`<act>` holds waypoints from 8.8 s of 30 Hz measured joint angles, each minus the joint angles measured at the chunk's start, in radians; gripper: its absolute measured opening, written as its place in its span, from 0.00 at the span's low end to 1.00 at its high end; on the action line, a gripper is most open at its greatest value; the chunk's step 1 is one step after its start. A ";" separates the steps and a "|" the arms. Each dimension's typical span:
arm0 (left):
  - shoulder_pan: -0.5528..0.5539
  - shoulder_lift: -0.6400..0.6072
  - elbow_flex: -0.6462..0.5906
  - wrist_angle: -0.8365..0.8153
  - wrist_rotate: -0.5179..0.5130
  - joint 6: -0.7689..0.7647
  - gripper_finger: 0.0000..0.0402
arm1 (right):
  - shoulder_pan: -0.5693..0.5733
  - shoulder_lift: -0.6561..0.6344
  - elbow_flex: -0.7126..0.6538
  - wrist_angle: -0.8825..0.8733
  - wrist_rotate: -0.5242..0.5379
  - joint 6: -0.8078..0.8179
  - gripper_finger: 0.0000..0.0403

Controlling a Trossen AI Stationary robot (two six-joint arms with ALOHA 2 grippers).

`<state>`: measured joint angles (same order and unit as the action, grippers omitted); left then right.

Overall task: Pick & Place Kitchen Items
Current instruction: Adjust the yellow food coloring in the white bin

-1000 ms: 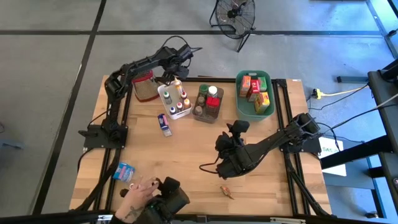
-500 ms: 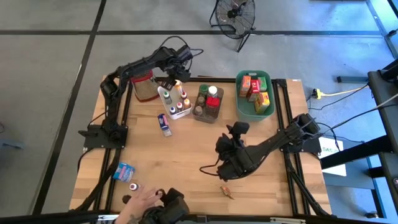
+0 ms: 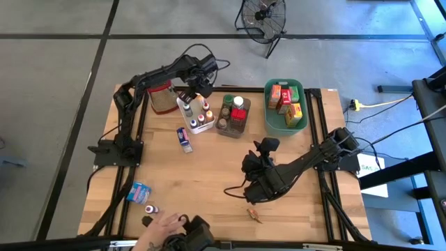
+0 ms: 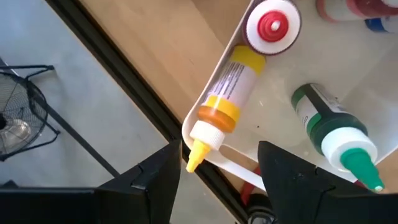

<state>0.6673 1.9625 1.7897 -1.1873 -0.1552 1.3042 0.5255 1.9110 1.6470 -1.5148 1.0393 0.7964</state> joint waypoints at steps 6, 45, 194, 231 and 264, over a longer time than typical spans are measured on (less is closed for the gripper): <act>0.004 0.000 0.000 0.000 0.004 0.000 0.52 | 0.000 0.000 0.000 0.002 0.000 -0.004 0.53; 0.027 0.047 -0.001 0.000 0.060 -0.114 0.52 | 0.000 0.000 0.000 -0.002 -0.003 0.000 0.53; 0.056 0.180 -0.002 0.057 -0.058 0.005 0.71 | -0.007 0.000 -0.059 -0.007 0.007 0.007 0.53; 0.053 0.172 -0.002 0.057 -0.139 -0.038 0.36 | -0.014 0.000 -0.070 -0.009 0.007 0.008 0.53; -0.126 0.103 -0.001 -0.108 -0.717 -0.320 0.36 | 0.028 0.000 -0.071 0.062 0.027 -0.044 0.53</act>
<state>0.5416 2.0659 1.7889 -1.2958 -0.8726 0.9839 0.5538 1.9106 1.5764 -1.4524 1.0667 0.7521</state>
